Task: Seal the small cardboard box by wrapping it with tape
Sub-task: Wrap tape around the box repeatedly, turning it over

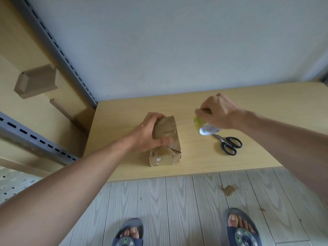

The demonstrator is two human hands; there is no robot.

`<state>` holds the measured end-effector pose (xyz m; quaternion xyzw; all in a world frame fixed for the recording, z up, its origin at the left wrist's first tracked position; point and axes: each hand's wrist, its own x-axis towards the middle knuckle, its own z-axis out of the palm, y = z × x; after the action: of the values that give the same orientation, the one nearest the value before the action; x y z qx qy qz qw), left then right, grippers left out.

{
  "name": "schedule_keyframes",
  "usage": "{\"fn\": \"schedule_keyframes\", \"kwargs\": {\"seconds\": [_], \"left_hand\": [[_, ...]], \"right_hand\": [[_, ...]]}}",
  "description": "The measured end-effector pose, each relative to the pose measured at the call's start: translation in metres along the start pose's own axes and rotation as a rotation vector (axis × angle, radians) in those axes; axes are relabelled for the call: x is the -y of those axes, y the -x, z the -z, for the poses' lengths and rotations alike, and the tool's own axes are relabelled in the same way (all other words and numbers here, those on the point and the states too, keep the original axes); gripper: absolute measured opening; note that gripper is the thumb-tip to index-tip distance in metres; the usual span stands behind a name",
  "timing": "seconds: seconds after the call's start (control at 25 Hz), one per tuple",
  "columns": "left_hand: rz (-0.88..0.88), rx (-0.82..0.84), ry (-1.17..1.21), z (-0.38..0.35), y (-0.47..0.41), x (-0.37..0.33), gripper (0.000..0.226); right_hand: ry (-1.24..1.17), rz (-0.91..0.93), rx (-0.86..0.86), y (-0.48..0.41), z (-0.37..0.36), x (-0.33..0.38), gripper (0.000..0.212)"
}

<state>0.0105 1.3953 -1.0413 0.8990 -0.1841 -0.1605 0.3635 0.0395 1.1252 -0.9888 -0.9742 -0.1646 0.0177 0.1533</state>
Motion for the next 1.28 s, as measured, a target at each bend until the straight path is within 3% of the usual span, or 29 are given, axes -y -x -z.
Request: {"fn": "schedule_keyframes", "kwargs": {"seconds": [0.24, 0.48, 0.64, 0.76, 0.92, 1.0, 1.08, 1.16, 1.28], "left_hand": [[0.027, 0.018, -0.01, 0.001, -0.001, 0.001, 0.101], [0.072, 0.019, -0.092, 0.0, -0.001, -0.007, 0.11], [0.416, -0.039, -0.358, -0.017, -0.011, -0.046, 0.133], [0.581, -0.124, -0.307, -0.032, -0.023, -0.065, 0.112], [0.459, -0.245, 0.166, -0.024, -0.022, -0.046, 0.084], [0.356, -0.288, 0.52, -0.023, -0.015, -0.027, 0.082], [0.289, -0.242, 0.692, -0.019, -0.007, -0.011, 0.088], [0.206, -0.151, 0.638, -0.006, -0.002, -0.005, 0.092], [0.034, -0.102, 0.315, 0.009, 0.0, 0.003, 0.074]], "right_hand": [[0.0, 0.012, 0.012, 0.004, -0.013, -0.008, 0.054], [-0.012, -0.095, 0.107, 0.013, -0.044, -0.008, 0.052], [-0.022, -0.158, 0.085, 0.009, -0.052, -0.005, 0.05], [-0.047, -0.185, 0.094, 0.01, -0.049, -0.009, 0.05], [-0.266, -0.154, -0.013, 0.009, -0.033, -0.008, 0.052], [-0.407, -0.134, -0.075, 0.006, -0.022, 0.001, 0.052], [-0.509, -0.134, -0.08, 0.004, -0.015, 0.009, 0.049], [-0.548, -0.111, -0.057, 0.002, -0.014, 0.018, 0.049], [-0.526, -0.069, -0.043, -0.002, -0.019, 0.038, 0.058]]}}
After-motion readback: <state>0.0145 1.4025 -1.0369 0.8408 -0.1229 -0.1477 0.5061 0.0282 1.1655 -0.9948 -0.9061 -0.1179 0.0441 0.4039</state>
